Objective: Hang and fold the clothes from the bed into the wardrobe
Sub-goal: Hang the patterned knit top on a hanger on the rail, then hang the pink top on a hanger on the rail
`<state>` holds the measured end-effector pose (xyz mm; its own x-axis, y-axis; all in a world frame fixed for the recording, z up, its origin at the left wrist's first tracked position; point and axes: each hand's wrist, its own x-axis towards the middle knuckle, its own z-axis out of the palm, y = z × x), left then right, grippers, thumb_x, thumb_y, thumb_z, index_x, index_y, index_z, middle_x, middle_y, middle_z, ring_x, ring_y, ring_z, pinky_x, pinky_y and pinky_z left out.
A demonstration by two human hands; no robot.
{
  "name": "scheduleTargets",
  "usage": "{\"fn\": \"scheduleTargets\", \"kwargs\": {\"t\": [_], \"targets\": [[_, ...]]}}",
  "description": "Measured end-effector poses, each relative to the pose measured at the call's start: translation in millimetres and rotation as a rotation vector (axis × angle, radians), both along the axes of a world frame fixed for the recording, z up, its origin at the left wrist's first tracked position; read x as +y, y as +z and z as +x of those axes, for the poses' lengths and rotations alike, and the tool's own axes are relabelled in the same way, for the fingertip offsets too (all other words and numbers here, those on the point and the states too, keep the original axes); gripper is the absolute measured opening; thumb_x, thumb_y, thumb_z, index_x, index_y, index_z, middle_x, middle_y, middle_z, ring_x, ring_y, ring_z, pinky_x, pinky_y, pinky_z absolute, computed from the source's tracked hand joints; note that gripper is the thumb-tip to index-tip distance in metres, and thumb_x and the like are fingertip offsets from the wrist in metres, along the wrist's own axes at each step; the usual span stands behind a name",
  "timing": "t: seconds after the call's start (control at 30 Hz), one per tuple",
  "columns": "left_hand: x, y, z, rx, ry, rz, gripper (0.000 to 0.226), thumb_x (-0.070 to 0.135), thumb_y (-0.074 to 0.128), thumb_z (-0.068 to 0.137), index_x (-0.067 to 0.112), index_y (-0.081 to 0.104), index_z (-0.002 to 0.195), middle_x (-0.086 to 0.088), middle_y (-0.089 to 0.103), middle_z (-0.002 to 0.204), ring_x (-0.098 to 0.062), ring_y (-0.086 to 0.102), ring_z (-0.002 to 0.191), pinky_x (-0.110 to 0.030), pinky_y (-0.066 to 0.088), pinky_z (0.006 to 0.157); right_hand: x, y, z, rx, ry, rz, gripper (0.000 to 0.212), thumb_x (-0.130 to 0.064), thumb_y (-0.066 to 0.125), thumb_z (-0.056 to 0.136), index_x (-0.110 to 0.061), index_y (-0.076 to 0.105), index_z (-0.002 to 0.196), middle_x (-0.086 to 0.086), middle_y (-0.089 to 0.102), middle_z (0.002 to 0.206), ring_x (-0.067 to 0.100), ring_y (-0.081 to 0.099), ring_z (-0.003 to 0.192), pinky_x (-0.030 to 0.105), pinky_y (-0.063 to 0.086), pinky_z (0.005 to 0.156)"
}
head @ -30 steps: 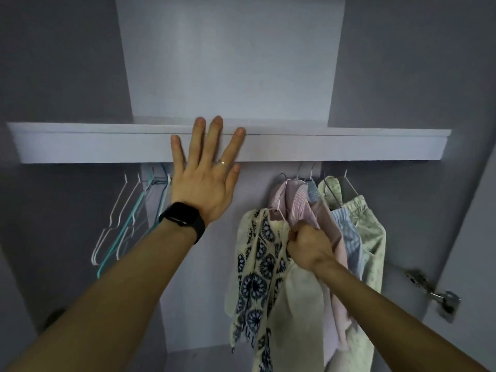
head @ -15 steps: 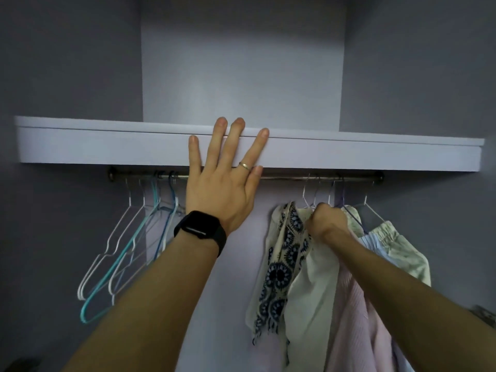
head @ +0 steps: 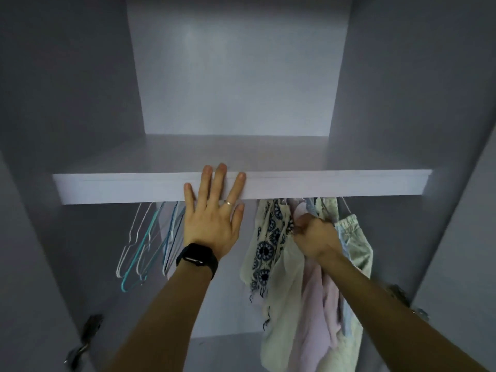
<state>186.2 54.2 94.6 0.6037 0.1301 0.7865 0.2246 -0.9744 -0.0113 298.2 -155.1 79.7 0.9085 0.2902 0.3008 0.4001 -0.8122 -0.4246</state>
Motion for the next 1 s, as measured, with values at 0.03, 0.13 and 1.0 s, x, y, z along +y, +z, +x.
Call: {"fn": "scheduleTargets", "kwargs": {"t": [0.03,0.13,1.0], "targets": [[-6.4,5.0,-6.5,0.052,0.012,-0.03,0.064,0.05,0.028,0.104,0.035,-0.002,0.159,-0.005,-0.005,0.168,-0.029,-0.01,0.153,-0.063,0.007,0.12,-10.9,7.5,-18.8,-0.011,0.02,0.019,0.018,-0.023,0.052,0.093,-0.019,0.067,0.103,0.012,0.072,0.096,0.036,0.067,0.09,0.036,0.056,0.075],[-17.9,22.1,-18.0,0.2,0.033,-0.106,0.077,0.059,0.031,0.099,0.035,-0.014,0.157,-0.005,-0.021,0.165,-0.031,-0.019,0.151,-0.063,0.003,0.12,-42.3,23.2,-71.5,-0.1,0.084,0.081,0.015,-0.021,0.056,0.093,-0.017,0.067,0.103,0.011,0.07,0.092,0.035,0.065,0.087,0.033,0.05,0.07],[-543.6,-186.3,-378.6,1.131,-1.745,0.015,0.053,0.026,0.056,0.088,0.025,0.055,0.141,-0.002,0.052,0.144,-0.024,0.046,0.133,-0.044,0.036,0.111,-359.4,-156.0,-711.2,0.101,-1.516,0.158,0.033,-0.02,0.075,0.086,-0.025,0.07,0.119,-0.003,0.07,0.115,0.026,0.058,0.103,0.037,0.05,0.091]]}}
